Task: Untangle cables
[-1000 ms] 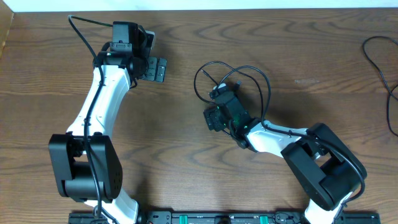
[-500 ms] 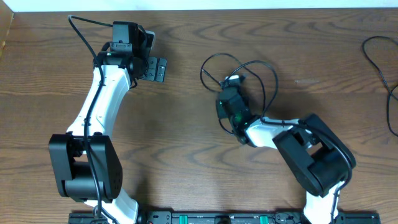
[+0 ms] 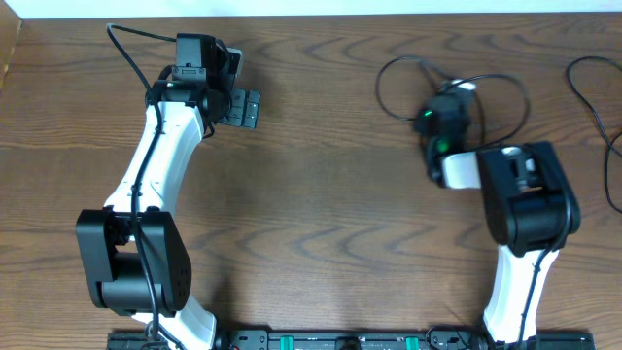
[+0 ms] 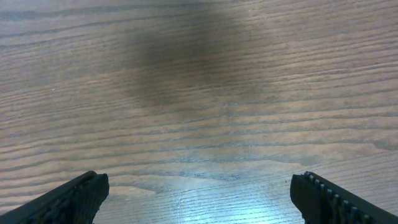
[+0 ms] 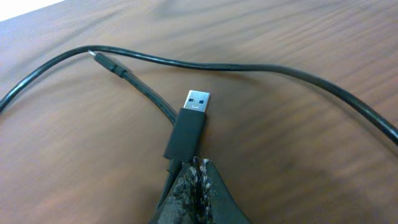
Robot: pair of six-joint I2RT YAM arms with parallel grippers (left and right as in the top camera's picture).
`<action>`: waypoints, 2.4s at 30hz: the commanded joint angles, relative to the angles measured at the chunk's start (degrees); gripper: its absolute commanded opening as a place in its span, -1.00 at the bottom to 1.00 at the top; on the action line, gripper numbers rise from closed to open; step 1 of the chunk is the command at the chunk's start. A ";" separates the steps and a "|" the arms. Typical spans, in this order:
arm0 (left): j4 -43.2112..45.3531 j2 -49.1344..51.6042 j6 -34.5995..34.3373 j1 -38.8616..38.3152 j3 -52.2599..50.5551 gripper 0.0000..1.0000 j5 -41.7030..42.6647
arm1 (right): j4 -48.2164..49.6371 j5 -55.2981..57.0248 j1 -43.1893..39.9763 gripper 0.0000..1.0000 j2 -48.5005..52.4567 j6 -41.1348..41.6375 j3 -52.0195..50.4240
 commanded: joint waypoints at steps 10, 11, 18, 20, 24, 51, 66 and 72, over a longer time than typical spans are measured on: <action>-0.17 0.02 -0.31 -0.07 -0.50 0.96 -0.50 | -12.22 -2.75 -16.76 -0.98 9.51 -4.17 11.30; -0.17 0.02 -0.31 -0.07 -0.50 0.96 -0.50 | -13.18 -4.39 -17.57 -0.98 9.51 -5.46 12.46; -0.17 0.02 -0.31 -0.07 -0.50 0.96 -0.50 | -22.62 -16.11 -19.50 -0.05 8.76 -11.39 19.54; -0.17 0.02 -0.31 -0.07 -0.50 0.96 -0.50 | -26.95 -18.32 -19.34 0.76 6.84 -13.84 21.35; -0.17 0.02 -0.31 -0.07 -0.50 0.97 -0.50 | -32.54 -18.99 -19.30 0.99 0.42 -14.10 22.10; -0.17 0.02 -0.31 -0.07 -0.50 0.96 -0.50 | -67.56 -24.52 -18.38 0.99 -41.33 -13.88 21.94; -0.17 0.02 -0.31 -0.07 -0.50 0.96 -0.50 | -69.16 -24.52 -18.38 0.99 -41.33 -13.88 21.94; -0.17 0.02 -0.31 -0.07 -0.50 0.96 -0.50 | -69.16 -24.52 -18.38 0.99 -41.33 -13.88 21.94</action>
